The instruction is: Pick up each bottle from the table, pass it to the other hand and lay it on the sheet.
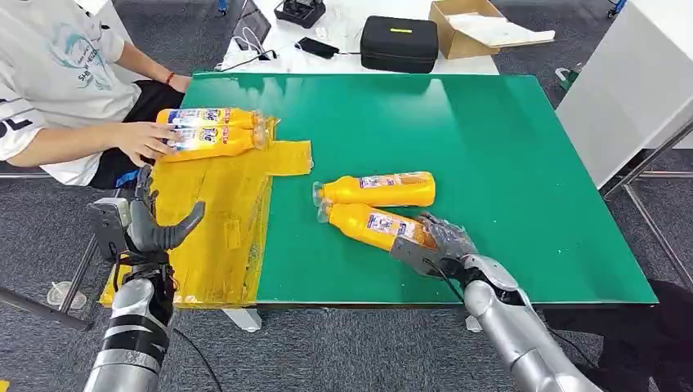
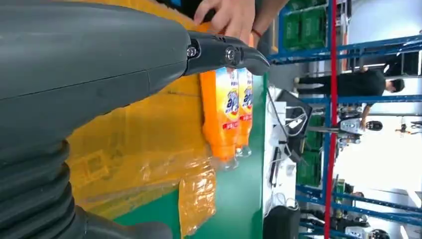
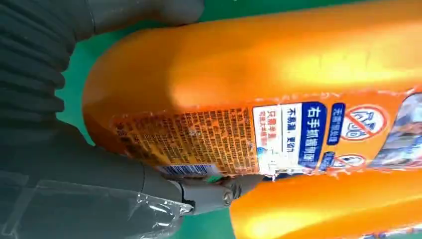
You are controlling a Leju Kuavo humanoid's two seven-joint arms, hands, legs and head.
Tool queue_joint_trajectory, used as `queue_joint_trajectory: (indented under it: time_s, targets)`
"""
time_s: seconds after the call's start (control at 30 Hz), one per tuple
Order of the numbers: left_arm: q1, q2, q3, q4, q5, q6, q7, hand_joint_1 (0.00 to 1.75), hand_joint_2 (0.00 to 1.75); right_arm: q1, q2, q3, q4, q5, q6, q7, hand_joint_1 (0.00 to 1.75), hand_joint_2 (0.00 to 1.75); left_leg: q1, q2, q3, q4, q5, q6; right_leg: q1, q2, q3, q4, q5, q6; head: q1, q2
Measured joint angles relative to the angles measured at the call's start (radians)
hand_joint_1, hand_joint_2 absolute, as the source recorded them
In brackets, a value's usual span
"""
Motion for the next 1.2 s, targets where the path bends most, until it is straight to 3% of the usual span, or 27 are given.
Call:
queue_joint_trajectory:
  time_s: [0.33,0.57,0.73,0.87,1.07,1.2]
  targets:
    - [-0.021,-0.004,-0.012,0.045,0.029,-0.002,0.003,0.0,1.75,-0.015,0.004,0.024,0.036,-0.037,-0.027,-0.023,1.75,1.75,0.001,0.0,0.001,0.0,0.0,0.0,0.001,0.0,0.001,0.0,0.0,0.0,0.0,0.0]
    - [-0.023,-0.008,-0.014,0.052,0.029,0.006,0.003,0.0,1.75,0.021,0.044,0.015,0.034,-0.052,-0.145,-0.053,1.75,1.75,0.002,0.001,0.001,0.0,0.0,0.0,0.002,0.001,0.001,0.0,0.0,0.0,0.0,0.0]
    - [-0.011,-0.017,-0.014,0.046,0.065,-0.006,0.005,0.0,1.75,0.119,0.11,-0.036,-0.046,-0.033,-0.366,-0.181,1.75,1.75,0.002,-0.001,-0.004,0.0,0.0,0.0,0.002,0.001,-0.002,0.0,0.0,0.0,0.0,0.0]
    - [0.005,-0.028,-0.02,0.026,0.092,-0.026,0.015,0.0,1.75,0.164,0.16,-0.078,-0.121,-0.027,-0.467,-0.248,1.75,1.75,0.002,-0.001,-0.006,0.0,0.0,0.0,0.002,0.001,-0.004,0.0,0.0,0.0,0.0,0.0]
    - [0.05,-0.047,-0.052,-0.038,0.246,-0.164,0.092,0.0,1.75,0.236,0.246,-0.161,-0.267,-0.104,-0.74,-0.492,1.75,1.75,0.001,-0.002,-0.008,0.0,0.0,0.0,0.001,0.0,-0.006,0.0,-0.001,0.0,0.0,0.0]
    - [0.082,-0.051,-0.112,-0.096,0.324,-0.232,0.131,0.0,1.75,0.279,0.295,-0.237,-0.35,-0.153,-0.785,-0.603,1.75,1.75,0.001,-0.003,-0.009,0.0,-0.001,0.0,0.001,0.0,-0.006,0.0,-0.001,0.0,0.0,0.0]
